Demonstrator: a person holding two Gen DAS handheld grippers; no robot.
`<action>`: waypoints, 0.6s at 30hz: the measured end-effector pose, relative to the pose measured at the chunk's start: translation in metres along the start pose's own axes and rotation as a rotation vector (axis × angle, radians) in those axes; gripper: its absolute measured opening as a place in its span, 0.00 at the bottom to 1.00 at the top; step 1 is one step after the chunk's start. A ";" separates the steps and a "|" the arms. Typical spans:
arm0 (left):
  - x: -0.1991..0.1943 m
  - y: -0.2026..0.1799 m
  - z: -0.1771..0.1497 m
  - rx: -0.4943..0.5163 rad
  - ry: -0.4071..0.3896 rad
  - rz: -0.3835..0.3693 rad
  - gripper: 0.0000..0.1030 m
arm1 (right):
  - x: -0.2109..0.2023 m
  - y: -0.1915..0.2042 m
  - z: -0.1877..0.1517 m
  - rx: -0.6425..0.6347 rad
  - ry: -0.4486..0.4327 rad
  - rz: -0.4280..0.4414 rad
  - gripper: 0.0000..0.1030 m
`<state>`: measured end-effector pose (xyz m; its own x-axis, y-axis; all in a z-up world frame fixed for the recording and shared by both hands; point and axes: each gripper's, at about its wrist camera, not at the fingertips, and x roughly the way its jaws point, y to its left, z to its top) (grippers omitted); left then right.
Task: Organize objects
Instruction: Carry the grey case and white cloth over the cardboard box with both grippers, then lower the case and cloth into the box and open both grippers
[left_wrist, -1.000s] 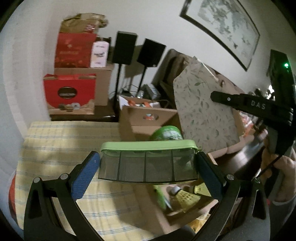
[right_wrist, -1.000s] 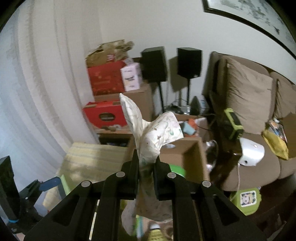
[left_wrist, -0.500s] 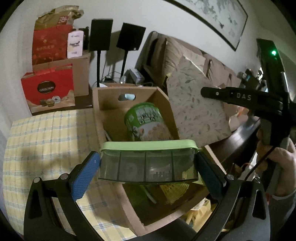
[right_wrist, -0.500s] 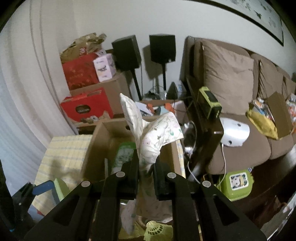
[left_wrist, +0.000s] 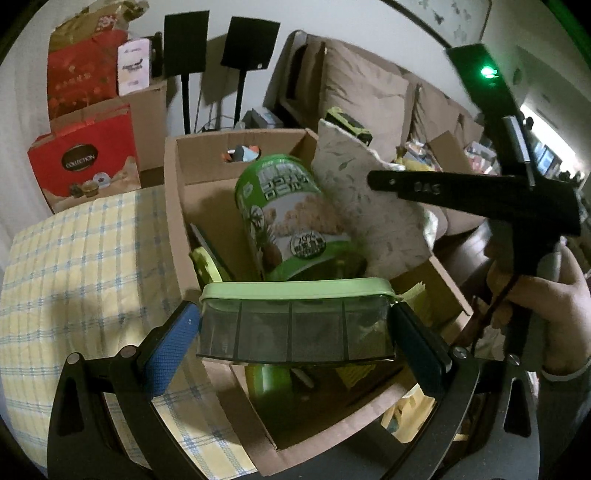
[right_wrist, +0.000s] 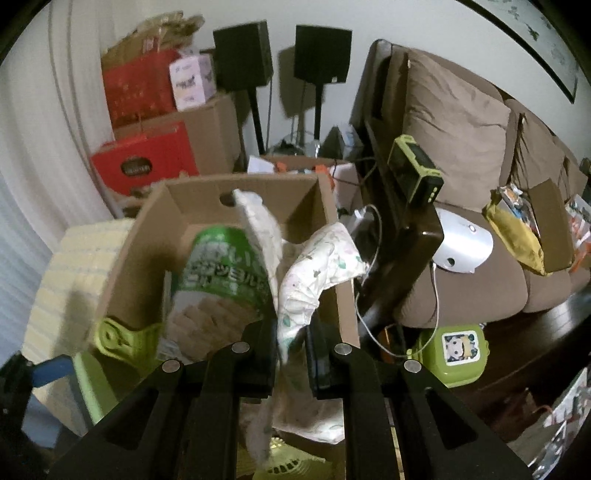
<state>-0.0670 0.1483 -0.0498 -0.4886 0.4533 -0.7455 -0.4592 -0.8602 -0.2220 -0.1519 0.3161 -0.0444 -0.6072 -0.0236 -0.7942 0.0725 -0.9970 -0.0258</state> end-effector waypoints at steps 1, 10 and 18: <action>0.001 -0.001 -0.001 0.005 0.001 0.003 0.99 | 0.004 0.000 -0.001 -0.003 0.010 -0.002 0.12; 0.006 -0.018 -0.009 0.070 0.009 0.018 0.99 | 0.029 0.004 -0.007 -0.026 0.068 -0.003 0.21; 0.016 -0.042 -0.013 0.135 0.021 0.053 0.79 | -0.005 0.001 -0.008 -0.011 0.001 0.000 0.53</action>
<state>-0.0462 0.1886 -0.0609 -0.5003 0.4017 -0.7670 -0.5295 -0.8428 -0.0961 -0.1421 0.3158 -0.0451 -0.6061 -0.0230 -0.7951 0.0807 -0.9962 -0.0327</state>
